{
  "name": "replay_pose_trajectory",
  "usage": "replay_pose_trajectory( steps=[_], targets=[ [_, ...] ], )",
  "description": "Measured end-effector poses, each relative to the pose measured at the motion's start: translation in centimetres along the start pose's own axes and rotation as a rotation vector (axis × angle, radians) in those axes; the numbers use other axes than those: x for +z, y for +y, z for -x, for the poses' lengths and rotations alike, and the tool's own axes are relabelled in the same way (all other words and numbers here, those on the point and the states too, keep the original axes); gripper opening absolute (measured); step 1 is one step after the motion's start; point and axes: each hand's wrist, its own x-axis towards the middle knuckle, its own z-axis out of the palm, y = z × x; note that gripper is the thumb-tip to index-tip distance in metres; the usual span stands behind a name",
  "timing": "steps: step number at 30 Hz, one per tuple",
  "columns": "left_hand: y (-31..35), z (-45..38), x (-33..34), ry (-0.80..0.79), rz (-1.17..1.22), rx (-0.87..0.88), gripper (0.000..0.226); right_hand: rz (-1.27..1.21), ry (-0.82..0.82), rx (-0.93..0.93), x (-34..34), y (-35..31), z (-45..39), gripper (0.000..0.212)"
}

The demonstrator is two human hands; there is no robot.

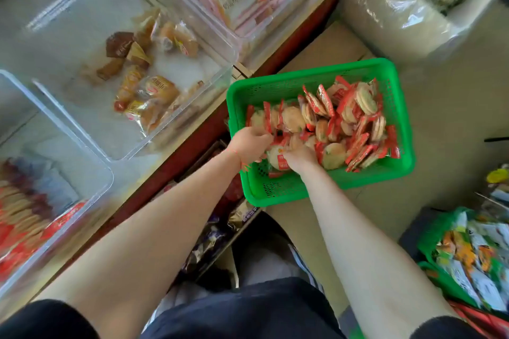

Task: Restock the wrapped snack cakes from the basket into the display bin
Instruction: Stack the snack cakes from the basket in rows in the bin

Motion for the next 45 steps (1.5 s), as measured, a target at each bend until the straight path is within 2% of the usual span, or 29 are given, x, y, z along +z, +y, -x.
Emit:
replay_pose_trajectory(
  steps=[3, 6, 9, 11, 13, 15, 18, 22, 25, 29, 31, 34, 36, 41, 45],
  targets=[
    [0.0, -2.2, 2.4, -0.063, 0.157, -0.127, 0.015, -0.165, -0.033, 0.079, 1.5, 1.2, -1.3, 0.058],
    [-0.6, -3.5, 4.1, -0.015, 0.331, -0.336, 0.022, -0.282, 0.048, 0.263, 2.9, 1.5, -2.1, 0.071],
    [-1.5, -4.8, 5.2, 0.010, 0.407, -0.415, 0.027, -0.436, 0.126, 0.285, 3.9, 1.9, -2.9, 0.068],
    [-1.6, -5.4, 5.8, 0.038, 0.407, -0.438, 0.034, -0.519, 0.089, 0.268, 4.4, 2.4, -3.2, 0.059],
    [-1.4, -5.6, 6.1, 0.081, 0.365, -0.464, 0.036, -0.533, 0.058, 0.243, 4.5, 2.9, -3.2, 0.040],
    [-1.5, -5.7, 6.2, 0.086, 0.318, -0.473, 0.040, -0.514, 0.016, 0.229, 4.1, 3.1, -3.0, 0.037],
    [-1.1, -5.0, 5.6, 0.044, 0.351, -0.452, 0.044, -0.514, -0.037, 0.222, 3.0, 3.4, -2.3, 0.042],
    [-1.0, -3.4, 4.0, 0.053, 0.398, -0.387, 0.043, -0.646, -0.148, 0.145, 0.5, 3.9, -0.2, 0.037],
    [-1.4, -1.6, 2.7, 0.046, 0.509, -0.314, 0.022, -0.764, -0.275, 0.080, -0.8, 3.5, 1.7, 0.039],
    [-1.8, 1.9, 0.5, 0.035, 0.609, -0.272, 0.006, -0.775, -0.342, -0.001, -1.8, 2.2, 4.6, 0.040],
    [-2.2, 3.8, -0.8, 0.005, 0.663, -0.256, 0.010, -0.764, -0.369, -0.050, -2.1, 1.5, 6.1, 0.037],
    [-3.2, 6.6, -3.1, -0.004, 0.727, -0.216, 0.042, -0.785, -0.421, -0.097, -2.3, 0.0, 8.4, 0.035],
    [-3.8, 8.7, -4.9, -0.022, 0.753, -0.150, 0.053, -0.820, -0.435, -0.111, -2.2, -1.5, 9.9, 0.036],
    [-6.9, 12.8, -9.2, -0.009, 0.777, -0.026, 0.048, -1.026, -0.490, -0.138, -1.1, -6.0, 12.5, 0.037],
    [-10.1, 15.9, -12.5, -0.030, 0.863, 0.052, 0.040, -1.018, -0.601, -0.254, 0.1, -9.0, 14.9, 0.036]
  ],
)
